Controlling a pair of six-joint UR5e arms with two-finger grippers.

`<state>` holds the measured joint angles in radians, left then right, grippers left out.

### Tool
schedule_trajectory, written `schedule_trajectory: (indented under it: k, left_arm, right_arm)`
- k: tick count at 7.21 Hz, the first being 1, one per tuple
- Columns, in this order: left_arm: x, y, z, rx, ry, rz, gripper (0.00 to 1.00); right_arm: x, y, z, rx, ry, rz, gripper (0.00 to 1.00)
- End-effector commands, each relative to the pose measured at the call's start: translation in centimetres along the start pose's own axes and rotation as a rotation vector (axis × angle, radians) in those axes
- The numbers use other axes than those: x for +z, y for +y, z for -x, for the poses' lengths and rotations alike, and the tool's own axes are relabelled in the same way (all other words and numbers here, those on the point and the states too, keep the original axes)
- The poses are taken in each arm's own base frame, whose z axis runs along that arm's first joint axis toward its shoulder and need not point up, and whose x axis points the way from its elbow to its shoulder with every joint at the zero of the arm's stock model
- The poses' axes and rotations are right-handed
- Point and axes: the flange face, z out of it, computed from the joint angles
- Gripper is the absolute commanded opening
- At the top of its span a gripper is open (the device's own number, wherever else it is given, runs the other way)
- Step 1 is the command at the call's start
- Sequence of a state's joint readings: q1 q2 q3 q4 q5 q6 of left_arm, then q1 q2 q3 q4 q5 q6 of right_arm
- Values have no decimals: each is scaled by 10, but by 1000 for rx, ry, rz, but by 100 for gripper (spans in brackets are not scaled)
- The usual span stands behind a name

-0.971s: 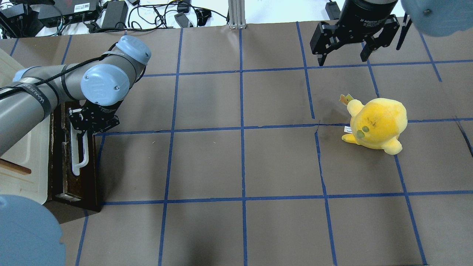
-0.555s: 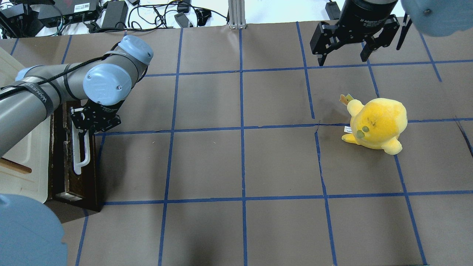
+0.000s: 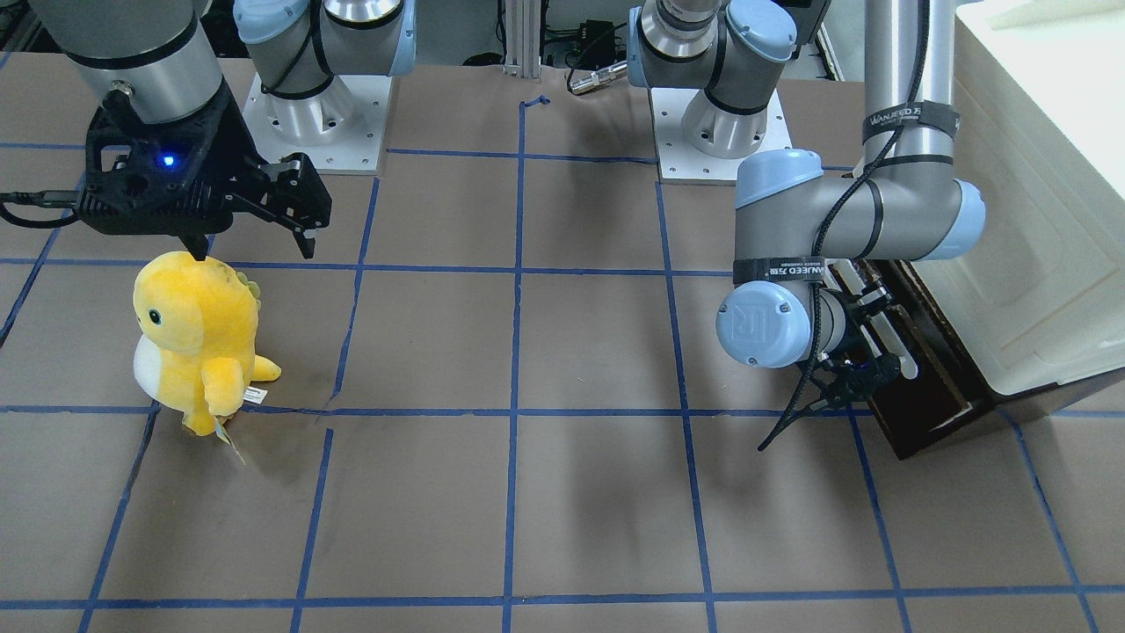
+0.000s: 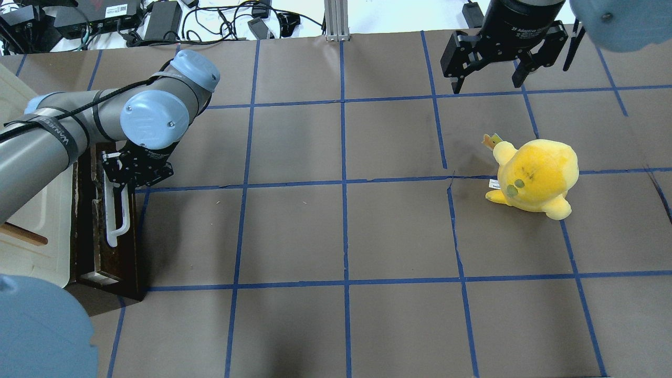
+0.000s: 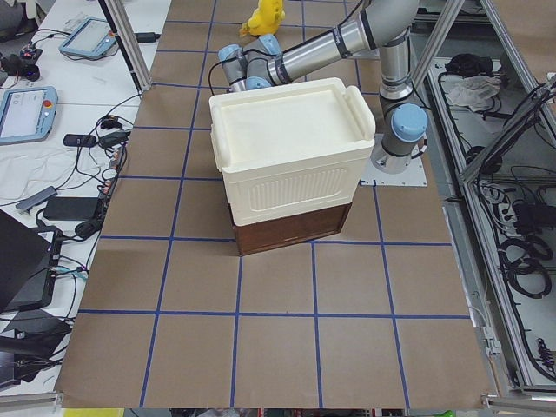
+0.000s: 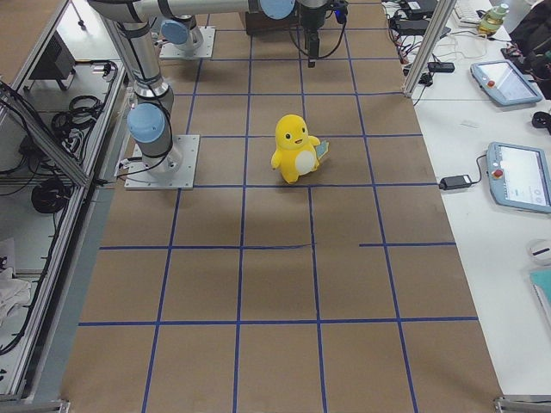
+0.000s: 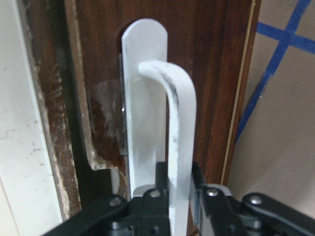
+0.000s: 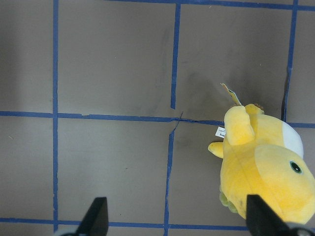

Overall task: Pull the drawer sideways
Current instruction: 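Pull the handle with the left gripper, sliding the drawer out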

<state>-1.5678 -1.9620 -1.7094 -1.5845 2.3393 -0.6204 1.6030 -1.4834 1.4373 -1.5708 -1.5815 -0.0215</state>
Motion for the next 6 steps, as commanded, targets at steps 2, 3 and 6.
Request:
schedule_trajectory:
  k: [2, 3, 6]
  left_arm:
    - [-3, 1, -1, -1, -1, -6, 13]
    - [-4, 1, 1, -1, -3, -6, 13]
    - [-11, 0, 9, 11, -6, 4, 13]
  right_arm:
    - [0, 0, 0, 0, -2, 0, 100]
    - [0, 0, 0, 0, -2, 0, 100]
    - [0, 0, 0, 0, 0, 0, 100]
